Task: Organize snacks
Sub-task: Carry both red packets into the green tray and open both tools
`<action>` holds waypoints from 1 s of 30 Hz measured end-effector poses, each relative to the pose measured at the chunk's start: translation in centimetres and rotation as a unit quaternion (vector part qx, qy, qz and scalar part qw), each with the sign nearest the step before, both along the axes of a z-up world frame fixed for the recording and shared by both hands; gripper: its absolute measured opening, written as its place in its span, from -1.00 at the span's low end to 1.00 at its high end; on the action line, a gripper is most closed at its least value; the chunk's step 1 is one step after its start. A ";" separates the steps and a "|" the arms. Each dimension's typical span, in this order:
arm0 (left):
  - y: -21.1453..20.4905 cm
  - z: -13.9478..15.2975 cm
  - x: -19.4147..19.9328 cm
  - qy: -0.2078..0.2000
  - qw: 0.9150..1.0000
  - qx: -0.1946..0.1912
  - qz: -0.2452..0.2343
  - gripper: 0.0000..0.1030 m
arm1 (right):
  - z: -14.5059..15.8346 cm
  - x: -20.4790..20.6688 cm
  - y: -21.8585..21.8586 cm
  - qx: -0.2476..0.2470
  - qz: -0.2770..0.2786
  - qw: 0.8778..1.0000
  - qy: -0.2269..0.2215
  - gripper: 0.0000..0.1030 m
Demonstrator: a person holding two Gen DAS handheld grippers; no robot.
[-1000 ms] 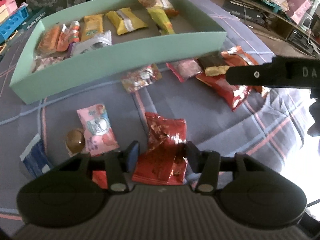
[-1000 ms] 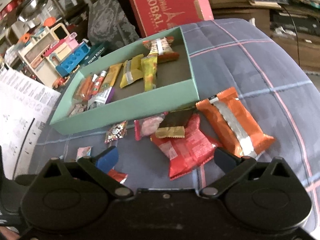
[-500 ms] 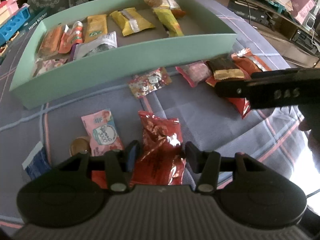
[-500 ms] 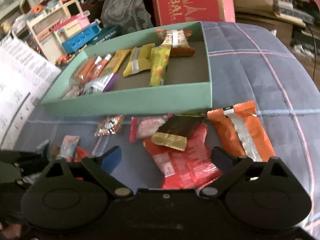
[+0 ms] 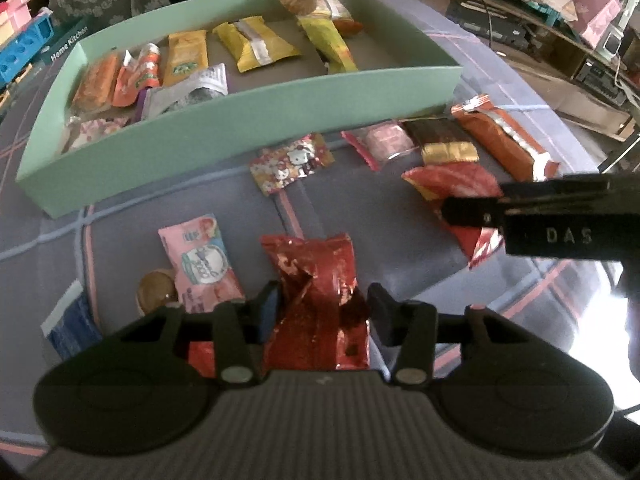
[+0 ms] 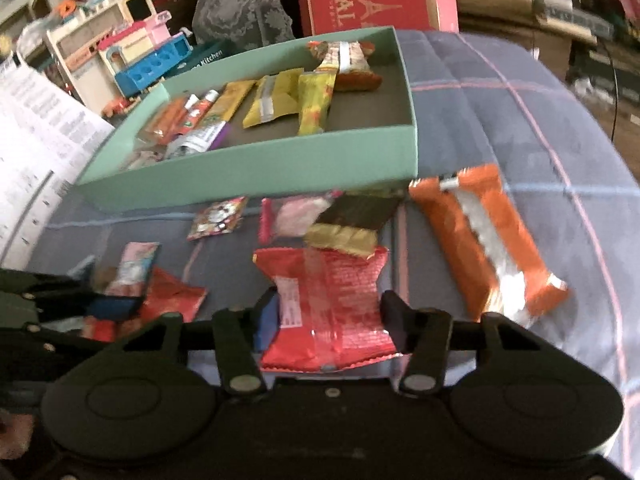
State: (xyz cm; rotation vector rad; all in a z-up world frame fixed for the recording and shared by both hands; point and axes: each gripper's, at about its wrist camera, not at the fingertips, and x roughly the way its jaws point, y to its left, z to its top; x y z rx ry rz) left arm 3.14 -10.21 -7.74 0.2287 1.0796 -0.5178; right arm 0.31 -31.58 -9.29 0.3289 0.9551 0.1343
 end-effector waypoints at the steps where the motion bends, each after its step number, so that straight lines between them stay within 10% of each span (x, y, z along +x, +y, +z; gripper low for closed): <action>1: 0.1 0.2 -0.2 -0.002 1.000 -0.003 -0.002 -0.11 | 0.0 -0.3 0.0 0.007 -0.002 1.000 0.003 0.00; 30: 1.4 8.2 3.5 -0.064 0.994 -0.085 0.034 -0.11 | 7.5 1.6 -2.7 0.097 -0.049 0.991 -0.073 -0.04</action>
